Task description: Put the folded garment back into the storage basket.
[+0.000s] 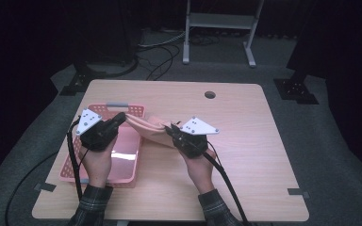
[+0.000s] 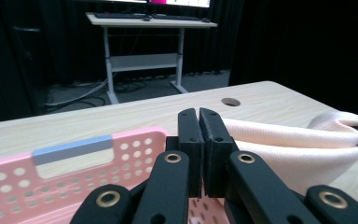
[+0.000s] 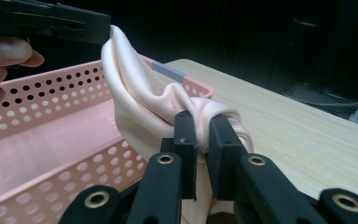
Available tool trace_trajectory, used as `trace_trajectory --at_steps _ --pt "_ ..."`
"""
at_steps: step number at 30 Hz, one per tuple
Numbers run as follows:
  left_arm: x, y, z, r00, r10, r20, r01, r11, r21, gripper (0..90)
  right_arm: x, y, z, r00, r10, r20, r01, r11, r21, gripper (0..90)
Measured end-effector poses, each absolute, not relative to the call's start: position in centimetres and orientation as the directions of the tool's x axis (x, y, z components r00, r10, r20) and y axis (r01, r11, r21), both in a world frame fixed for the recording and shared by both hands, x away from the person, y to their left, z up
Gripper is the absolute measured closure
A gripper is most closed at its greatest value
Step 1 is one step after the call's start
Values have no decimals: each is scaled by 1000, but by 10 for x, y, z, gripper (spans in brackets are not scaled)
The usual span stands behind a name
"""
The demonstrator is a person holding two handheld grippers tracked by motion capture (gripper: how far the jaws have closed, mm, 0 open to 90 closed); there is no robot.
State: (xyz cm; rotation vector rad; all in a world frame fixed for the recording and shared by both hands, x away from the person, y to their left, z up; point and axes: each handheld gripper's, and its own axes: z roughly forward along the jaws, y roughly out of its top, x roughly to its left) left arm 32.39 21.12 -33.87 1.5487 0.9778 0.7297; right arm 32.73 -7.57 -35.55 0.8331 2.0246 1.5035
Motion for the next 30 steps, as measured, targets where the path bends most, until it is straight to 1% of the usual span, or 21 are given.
trace_trajectory --at_steps 11,19,30 --pt "324 234 -340 420 905 -67 196 -19 980 897 329 -55 -356 -722 692 -27 179 223 958 837" --pt "322 241 -341 412 908 -74 205 -13 979 900 331 -45 -359 -731 682 -25 178 226 958 838" --pt "318 261 -339 371 925 -88 196 15 980 900 335 -27 -352 -748 662 -41 156 236 959 839"
